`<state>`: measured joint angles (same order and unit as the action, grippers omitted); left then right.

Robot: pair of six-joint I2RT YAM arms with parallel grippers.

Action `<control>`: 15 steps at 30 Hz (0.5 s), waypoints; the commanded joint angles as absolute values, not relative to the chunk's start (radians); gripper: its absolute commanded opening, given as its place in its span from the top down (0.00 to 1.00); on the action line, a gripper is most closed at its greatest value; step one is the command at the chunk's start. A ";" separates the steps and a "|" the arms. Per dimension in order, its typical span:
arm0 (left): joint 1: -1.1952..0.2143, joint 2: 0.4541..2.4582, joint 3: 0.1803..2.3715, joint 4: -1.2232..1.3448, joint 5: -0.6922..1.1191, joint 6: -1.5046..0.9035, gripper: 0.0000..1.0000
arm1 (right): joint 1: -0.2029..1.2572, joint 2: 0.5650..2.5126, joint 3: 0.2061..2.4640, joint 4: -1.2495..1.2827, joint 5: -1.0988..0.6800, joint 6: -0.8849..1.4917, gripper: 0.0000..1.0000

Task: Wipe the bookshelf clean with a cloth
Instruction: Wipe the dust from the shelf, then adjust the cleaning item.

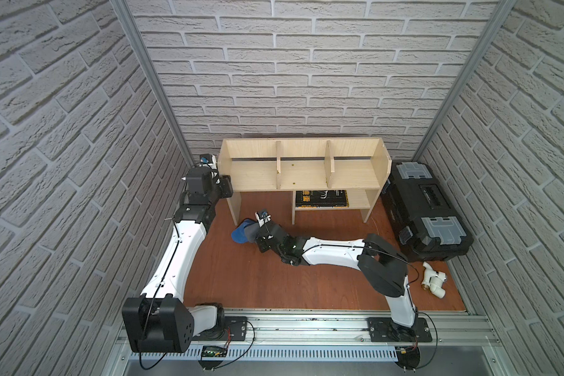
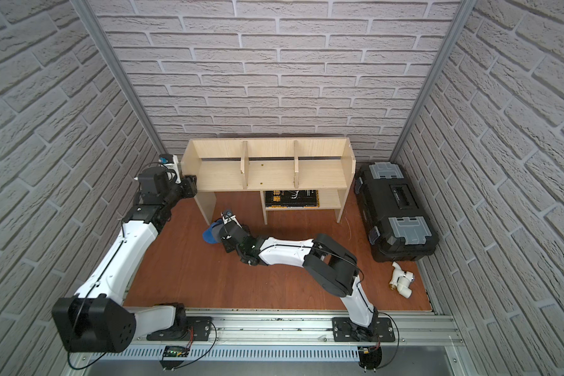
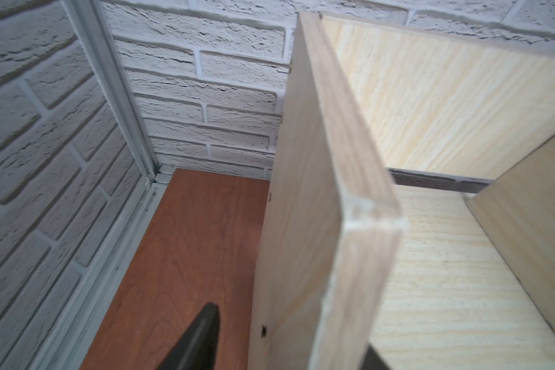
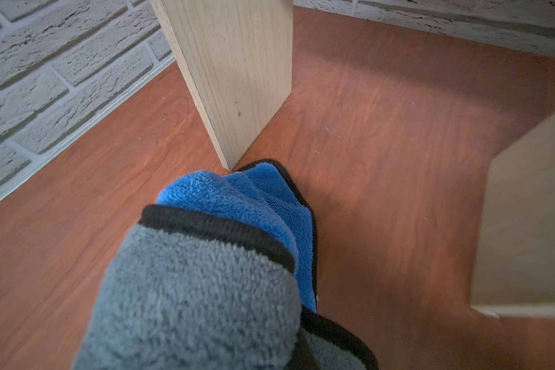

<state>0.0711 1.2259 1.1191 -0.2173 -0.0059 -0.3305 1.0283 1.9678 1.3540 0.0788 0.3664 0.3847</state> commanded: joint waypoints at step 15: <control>-0.091 0.773 0.934 -0.106 0.648 -0.715 0.02 | 0.929 0.858 0.783 0.146 -0.023 0.448 0.98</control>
<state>-0.0090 0.7883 1.0603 -0.2810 0.3107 -0.5495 0.9710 0.9535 0.8661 0.0631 0.1165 0.3965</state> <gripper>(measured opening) 0.984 0.090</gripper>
